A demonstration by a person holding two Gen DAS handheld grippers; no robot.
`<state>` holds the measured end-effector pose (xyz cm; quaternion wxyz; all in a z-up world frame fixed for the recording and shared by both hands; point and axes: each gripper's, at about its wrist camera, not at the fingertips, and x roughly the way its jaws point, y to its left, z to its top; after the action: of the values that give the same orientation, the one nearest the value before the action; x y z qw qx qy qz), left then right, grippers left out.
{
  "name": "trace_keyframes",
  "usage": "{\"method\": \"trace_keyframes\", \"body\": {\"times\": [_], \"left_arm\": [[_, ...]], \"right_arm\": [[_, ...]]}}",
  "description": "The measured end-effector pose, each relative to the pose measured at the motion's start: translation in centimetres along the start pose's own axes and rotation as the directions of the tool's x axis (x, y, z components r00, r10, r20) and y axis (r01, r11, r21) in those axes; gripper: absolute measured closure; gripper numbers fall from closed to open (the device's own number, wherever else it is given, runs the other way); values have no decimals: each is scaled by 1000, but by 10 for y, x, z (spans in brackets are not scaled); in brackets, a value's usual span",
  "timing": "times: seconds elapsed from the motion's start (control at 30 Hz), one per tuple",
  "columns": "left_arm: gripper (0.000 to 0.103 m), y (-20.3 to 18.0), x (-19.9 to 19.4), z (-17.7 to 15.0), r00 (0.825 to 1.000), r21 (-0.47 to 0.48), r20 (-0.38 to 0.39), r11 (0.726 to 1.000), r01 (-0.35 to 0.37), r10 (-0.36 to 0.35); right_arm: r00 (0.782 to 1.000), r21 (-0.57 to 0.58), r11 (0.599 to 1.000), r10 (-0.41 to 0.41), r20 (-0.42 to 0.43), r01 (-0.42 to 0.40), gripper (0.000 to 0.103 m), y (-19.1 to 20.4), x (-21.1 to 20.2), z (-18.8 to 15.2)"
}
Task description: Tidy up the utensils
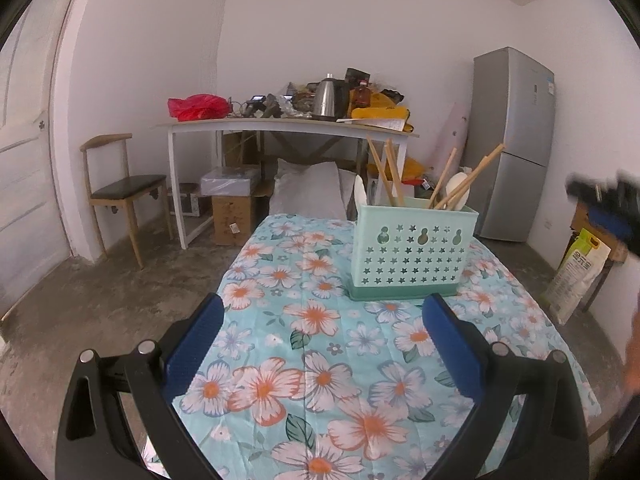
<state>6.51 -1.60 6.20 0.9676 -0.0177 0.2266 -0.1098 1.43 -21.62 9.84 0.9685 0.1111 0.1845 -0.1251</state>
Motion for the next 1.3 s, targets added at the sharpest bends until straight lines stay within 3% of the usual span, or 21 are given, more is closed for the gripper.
{"method": "trace_keyframes", "body": {"times": [0.23, 0.47, 0.9, 1.3], "left_arm": [[6, 0, -4, 5, 995, -32, -12, 995, -95, 94], [6, -3, 0, 8, 965, 16, -33, 966, -260, 260], [6, 4, 6, 10, 950, 1, -63, 952, -307, 306], [6, 10, 8, 9, 937, 23, -71, 940, -340, 341]], "right_arm": [[988, -101, 985, -142, -58, 136, 17, 17, -2, -34], [967, -158, 961, -243, -77, 229, 13, 18, 7, -49], [950, -197, 942, -296, -95, 274, 10, 17, 13, -61], [952, -191, 945, -287, -103, 264, 10, 18, 15, -62]]}}
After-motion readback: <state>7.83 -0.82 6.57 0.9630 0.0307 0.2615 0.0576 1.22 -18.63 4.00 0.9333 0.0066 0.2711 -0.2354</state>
